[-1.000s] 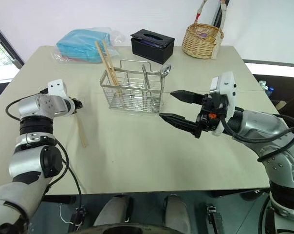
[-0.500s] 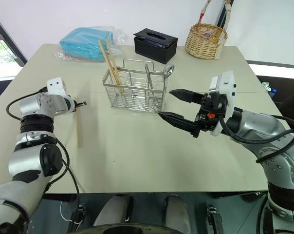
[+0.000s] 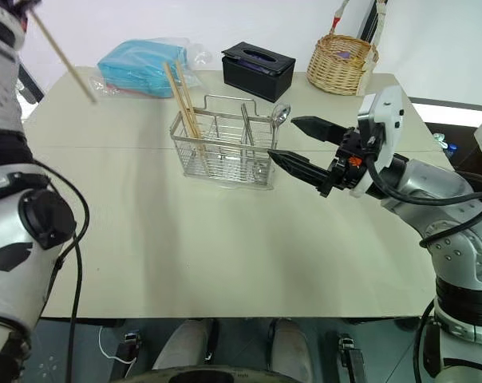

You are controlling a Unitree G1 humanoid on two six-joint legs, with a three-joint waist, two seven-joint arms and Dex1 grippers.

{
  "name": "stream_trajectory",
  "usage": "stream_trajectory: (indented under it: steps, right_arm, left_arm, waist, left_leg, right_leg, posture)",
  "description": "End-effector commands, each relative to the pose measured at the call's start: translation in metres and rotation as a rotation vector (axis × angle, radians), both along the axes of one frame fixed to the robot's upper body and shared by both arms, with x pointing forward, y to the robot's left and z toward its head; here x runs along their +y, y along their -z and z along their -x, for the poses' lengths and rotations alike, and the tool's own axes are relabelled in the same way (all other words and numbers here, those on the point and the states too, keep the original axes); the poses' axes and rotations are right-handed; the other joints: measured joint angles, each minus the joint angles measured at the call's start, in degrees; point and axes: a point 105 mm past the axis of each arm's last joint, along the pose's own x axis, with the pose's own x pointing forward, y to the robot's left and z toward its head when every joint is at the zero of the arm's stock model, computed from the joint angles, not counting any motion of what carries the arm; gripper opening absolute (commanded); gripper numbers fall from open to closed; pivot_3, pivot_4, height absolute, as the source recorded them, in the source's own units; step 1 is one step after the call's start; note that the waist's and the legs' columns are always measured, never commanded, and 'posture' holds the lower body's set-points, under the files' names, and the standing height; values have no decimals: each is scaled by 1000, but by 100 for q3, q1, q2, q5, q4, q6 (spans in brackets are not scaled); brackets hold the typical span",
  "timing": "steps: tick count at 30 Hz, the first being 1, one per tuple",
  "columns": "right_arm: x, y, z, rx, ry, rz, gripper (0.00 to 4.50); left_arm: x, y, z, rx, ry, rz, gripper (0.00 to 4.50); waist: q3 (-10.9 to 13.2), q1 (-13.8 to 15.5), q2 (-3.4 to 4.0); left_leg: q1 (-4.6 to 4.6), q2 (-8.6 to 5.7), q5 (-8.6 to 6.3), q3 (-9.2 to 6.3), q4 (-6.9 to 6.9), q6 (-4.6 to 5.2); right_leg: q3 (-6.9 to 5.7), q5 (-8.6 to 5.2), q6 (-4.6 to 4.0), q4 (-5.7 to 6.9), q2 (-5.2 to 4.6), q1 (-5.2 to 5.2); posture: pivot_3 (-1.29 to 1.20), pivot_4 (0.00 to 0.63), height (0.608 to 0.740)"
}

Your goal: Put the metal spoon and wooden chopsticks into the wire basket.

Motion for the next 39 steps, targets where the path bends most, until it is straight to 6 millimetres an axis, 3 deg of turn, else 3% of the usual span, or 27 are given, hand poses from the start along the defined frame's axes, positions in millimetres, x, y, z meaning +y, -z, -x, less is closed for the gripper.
stream_trajectory:
  steps: [1,6,11,20,21,22,29,33,39]
  right_arm:
    - [-1,-11,7,-56,7,-15,3931]
    - [-3,-12,8,-58,37,-26,3931]
    - [-6,-12,11,-55,58,-29,3931]
    - [-12,-12,8,-49,96,-52,3931]
    - [-12,-12,7,-49,98,-56,3931]
    - [-12,-13,6,-49,99,-59,3931]
    - [-11,-13,4,-48,92,-56,3931]
    - [-14,-11,1,-47,95,-37,3931]
    - [-38,6,-7,-19,139,73,3931]
  left_arm:
    - [-36,-27,5,-100,161,6,26]
    - [-93,-9,-9,-72,304,-80,26]
    - [-128,25,-20,-5,376,-172,26]
    - [-152,63,-15,7,399,-251,26]
    - [-154,67,-13,11,408,-241,707]
    - [-155,70,-12,14,411,-233,1017]
    - [-161,81,-3,27,421,-222,4465]
    - [-160,74,10,13,464,-259,4465]
    - [-105,56,48,16,518,-623,4465]
  waist:
    - [0,-7,1]
    - [0,-21,2]
    - [1,-74,6]
    - [1,-161,8]
    - [0,-157,9]
    - [0,-157,9]
    - [0,-155,9]
    - [0,-157,9]
    - [4,-299,23]
  left_leg:
    - [1,0,0,-2,1,1]
    - [10,0,5,-1,3,9]
    - [7,0,7,0,2,11]
    - [4,-1,6,-2,2,12]
    - [6,-1,6,-3,1,12]
    - [7,0,6,-4,1,12]
    - [7,-1,10,-5,7,18]
    - [6,-2,10,-7,8,18]
    - [9,0,10,-3,-4,19]
  right_leg:
    - [-1,0,1,2,0,1]
    - [-1,3,5,9,4,6]
    - [0,3,6,8,4,2]
    - [1,4,5,6,4,3]
    - [1,3,5,6,4,5]
    - [1,3,5,6,4,7]
    - [1,3,5,8,4,9]
    - [1,3,5,8,4,10]
    - [3,2,3,11,9,1]
  posture:
    - [0,150,661]
    - [0,150,661]
    - [0,150,661]
    - [0,150,661]
    - [0,150,661]
    - [0,150,661]
    - [0,150,661]
    - [0,150,661]
    - [0,150,661]
